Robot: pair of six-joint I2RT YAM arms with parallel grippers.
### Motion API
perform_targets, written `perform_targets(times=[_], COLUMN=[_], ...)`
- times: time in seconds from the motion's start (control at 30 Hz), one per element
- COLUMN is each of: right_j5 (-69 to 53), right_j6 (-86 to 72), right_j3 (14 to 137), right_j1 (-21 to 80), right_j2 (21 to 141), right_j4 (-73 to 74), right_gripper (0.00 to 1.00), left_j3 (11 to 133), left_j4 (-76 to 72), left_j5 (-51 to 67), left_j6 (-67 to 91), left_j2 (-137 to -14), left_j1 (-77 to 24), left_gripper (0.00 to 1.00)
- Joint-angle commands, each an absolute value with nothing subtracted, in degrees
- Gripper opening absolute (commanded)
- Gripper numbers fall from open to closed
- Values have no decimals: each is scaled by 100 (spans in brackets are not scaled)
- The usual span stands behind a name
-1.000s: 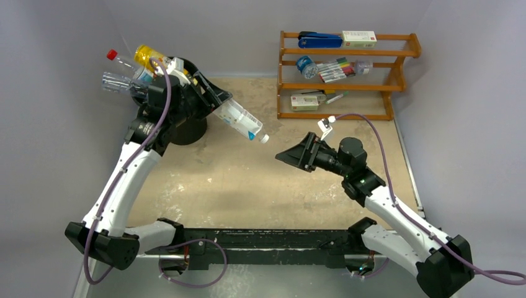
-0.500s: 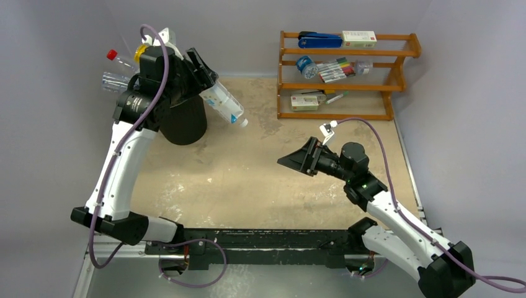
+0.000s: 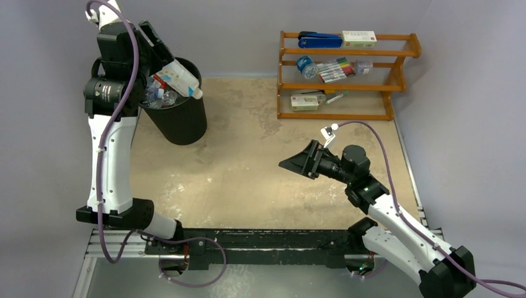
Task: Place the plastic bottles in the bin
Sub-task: Pick up the plastic bottle at the center of the board, then place the plastic bottle in the trash bin.
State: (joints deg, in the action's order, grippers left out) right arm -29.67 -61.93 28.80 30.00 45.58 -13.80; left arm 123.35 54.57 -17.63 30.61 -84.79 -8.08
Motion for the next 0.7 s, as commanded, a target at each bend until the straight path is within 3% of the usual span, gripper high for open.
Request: perform_targets(times=[0.0, 0.67], right_j5=[-2997, -2984], right_j6=[-6074, -6094], right_j3=[2870, 2637], right_j1=[3018, 3016], right_j2=[4398, 4183], right_j4=[-1379, -1225], right_gripper=[100, 100], left_j3=[12834, 11559], left_j4=[5186, 2707], left_j5=[-2547, -3822], left_j6=[2538, 1781], left_j2=[-8637, -8627], left_j1=[-766, -738], left_gripper=[57, 57])
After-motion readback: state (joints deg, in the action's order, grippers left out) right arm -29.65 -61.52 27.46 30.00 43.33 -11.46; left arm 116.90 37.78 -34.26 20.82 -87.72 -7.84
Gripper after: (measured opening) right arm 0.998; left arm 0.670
